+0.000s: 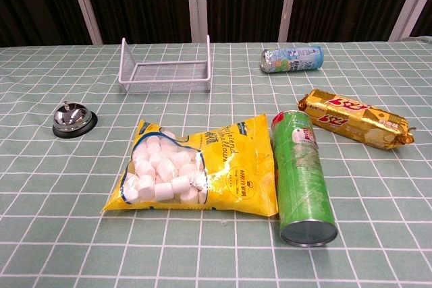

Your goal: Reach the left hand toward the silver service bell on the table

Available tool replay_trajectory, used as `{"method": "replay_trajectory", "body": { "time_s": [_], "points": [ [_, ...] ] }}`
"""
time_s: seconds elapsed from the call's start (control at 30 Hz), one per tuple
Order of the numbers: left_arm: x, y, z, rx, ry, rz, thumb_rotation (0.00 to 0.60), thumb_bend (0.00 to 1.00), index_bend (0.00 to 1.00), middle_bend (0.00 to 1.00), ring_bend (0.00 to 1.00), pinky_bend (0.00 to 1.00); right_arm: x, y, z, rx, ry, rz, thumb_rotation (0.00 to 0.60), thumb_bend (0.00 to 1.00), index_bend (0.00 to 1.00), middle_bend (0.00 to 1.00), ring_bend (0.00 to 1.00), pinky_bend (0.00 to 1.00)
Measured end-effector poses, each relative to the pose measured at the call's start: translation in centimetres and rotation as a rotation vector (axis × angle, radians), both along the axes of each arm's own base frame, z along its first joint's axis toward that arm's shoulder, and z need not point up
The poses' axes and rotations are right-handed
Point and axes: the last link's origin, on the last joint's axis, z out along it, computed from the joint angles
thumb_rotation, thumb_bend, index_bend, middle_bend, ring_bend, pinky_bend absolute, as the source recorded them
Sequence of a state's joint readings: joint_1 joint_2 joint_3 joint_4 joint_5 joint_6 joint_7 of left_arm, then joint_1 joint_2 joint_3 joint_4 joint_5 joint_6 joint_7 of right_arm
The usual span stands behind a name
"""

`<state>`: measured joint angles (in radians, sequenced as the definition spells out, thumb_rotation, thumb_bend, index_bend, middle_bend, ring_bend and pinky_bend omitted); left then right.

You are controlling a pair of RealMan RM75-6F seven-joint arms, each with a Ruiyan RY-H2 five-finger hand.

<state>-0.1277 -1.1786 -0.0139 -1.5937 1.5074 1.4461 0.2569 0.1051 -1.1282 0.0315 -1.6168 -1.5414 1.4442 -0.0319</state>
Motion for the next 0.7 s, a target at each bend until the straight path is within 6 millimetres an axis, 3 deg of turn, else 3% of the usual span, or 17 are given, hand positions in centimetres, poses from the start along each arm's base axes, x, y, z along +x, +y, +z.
{"method": "replay_trajectory", "body": {
  "time_s": [0.7],
  "points": [
    [-0.24, 0.19, -0.32, -0.024, 0.005, 0.018, 0.6, 0.08, 0.0, 0.0, 0.0, 0.0, -0.05, -0.05, -0.13, 0.013, 0.001, -0.013, 0.6, 0.25, 0.0, 0.0, 0.0, 0.0]
  ]
}}
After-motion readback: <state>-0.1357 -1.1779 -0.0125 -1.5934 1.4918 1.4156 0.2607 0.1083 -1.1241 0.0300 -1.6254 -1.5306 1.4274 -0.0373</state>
